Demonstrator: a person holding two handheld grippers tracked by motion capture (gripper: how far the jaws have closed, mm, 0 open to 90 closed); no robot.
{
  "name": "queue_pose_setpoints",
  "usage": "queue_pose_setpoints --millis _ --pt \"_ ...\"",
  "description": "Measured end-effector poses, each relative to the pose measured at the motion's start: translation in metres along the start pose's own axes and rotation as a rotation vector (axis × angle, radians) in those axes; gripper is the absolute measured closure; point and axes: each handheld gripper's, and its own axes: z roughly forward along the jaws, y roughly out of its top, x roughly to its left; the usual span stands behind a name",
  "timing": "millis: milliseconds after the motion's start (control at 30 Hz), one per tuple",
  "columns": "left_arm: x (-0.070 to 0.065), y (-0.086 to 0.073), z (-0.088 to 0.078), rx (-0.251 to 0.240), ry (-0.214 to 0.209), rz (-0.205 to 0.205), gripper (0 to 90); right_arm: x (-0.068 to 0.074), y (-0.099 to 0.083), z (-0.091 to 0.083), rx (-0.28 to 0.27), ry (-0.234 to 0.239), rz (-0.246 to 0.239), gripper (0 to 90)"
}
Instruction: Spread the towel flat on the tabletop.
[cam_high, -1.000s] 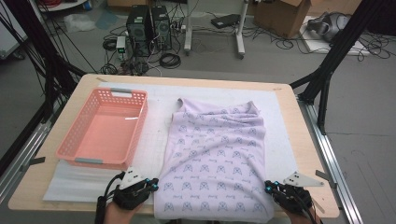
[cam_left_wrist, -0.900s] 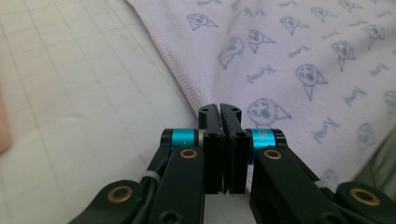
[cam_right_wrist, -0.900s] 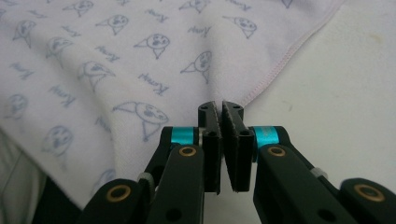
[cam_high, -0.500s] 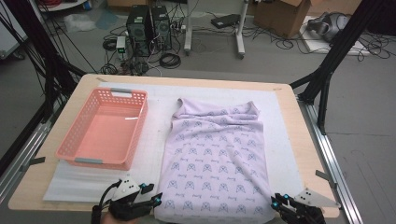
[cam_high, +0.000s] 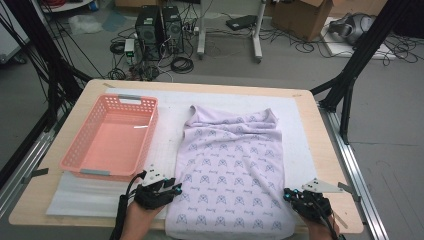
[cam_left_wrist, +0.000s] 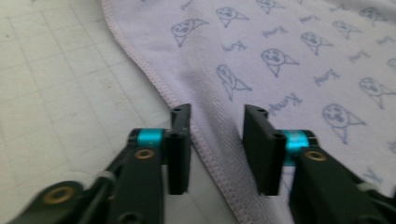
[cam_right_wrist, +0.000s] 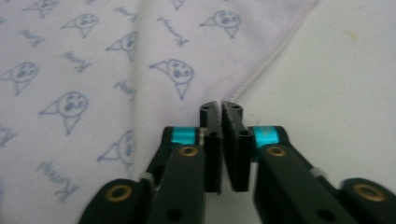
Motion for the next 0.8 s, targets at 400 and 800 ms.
queue_pose_setpoints --millis 400,800 --pt "-0.006 -0.015 -0.031 -0.029 -0.075 -0.019 85.3 0.004 -0.013 -0.024 -0.032 0.063 0.004 89.0" --pt "-0.016 -0.040 -0.060 -0.060 -0.104 -0.009 62.2 0.019 -0.032 -0.059 -0.030 0.096 -0.025 86.8"
